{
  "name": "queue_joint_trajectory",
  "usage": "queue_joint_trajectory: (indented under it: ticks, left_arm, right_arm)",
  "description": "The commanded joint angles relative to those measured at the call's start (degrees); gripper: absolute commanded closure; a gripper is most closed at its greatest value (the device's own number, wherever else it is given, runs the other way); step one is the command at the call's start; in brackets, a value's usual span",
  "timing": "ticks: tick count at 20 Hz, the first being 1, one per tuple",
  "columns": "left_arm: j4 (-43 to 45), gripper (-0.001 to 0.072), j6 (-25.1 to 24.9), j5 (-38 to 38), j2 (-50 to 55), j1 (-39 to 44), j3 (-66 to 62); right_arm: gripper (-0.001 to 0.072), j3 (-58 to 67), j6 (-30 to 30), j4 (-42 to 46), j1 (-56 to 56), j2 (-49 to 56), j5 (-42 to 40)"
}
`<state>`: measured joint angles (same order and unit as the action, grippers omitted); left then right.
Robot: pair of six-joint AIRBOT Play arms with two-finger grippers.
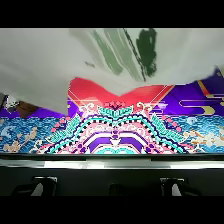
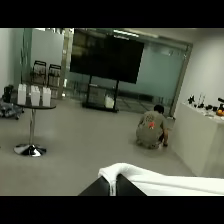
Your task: Fold the shirts.
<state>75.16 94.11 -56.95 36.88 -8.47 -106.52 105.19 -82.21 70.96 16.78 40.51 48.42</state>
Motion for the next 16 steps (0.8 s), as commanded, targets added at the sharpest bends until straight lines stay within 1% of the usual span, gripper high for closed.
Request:
queue_joint_trajectory:
  ticks: [1, 3, 5, 7, 8, 9, 10, 11, 12, 14, 15, 16]
  left_arm:
    - [0.94, 0.0677, 1.14, 0.48, -1.55, -0.02, -2.89]
    - [0.94, 0.0678, 1.14, 0.22, -1.07, -0.02, -2.89]
    - [0.98, 0.0678, 1.09, -3.06, 0.33, -0.02, -2.84]
    - [0.98, 0.0677, 0.81, -10.82, 3.89, -0.02, -2.82]
    - [0.98, 0.0677, -0.46, -15.58, 6.60, -0.02, -2.47]
    - [0.98, 0.0677, -1.97, -19.45, 9.38, -0.02, -1.25]
    - [0.96, 0.0677, -3.50, -22.64, 12.76, -0.02, 1.07]
    - [0.96, 0.0676, -4.90, -24.04, 15.80, -0.02, 4.17]
    - [0.98, 0.0676, -6.16, -23.98, 19.17, -0.02, 8.55]
    - [0.96, 0.0676, -8.09, -22.53, 26.29, -0.02, 17.79]
    - [0.96, 0.0676, -8.24, -21.11, 30.25, -0.02, 22.27]
    - [0.98, 0.0676, -8.24, -19.21, 34.01, -0.02, 25.70]
  right_arm:
    - [0.0673, 0.61, -4.17, 6.21, -0.07, -6.40, 0.20]
    - [0.0673, 0.61, -4.46, 6.51, -0.07, -6.19, 1.68]
    - [0.0673, 0.61, -5.95, 6.47, -0.07, -4.83, 4.61]
    - [0.0673, 0.61, -8.35, 6.14, -0.07, -1.49, 10.69]
    - [0.0673, 0.61, -8.66, 5.57, -0.07, 1.31, 15.39]
    - [0.0673, 0.59, -8.24, 4.44, -0.07, 4.92, 20.31]
    - [0.0674, 0.59, -6.62, 2.38, -0.07, 9.66, 25.66]
    - [0.0674, 0.55, -4.59, -0.24, -0.09, 15.10, 30.86]
    - [0.0675, 0.42, -4.31, -1.36, -0.44, 20.61, 34.47]
    - [0.0675, 0.42, -5.03, 1.01, -3.96, 32.94, 39.17]
    - [0.0675, 0.42, -6.49, 2.32, -6.03, 39.58, 40.35]
    - [0.0674, 0.42, -9.33, 2.51, -7.87, 45.68, 40.57]
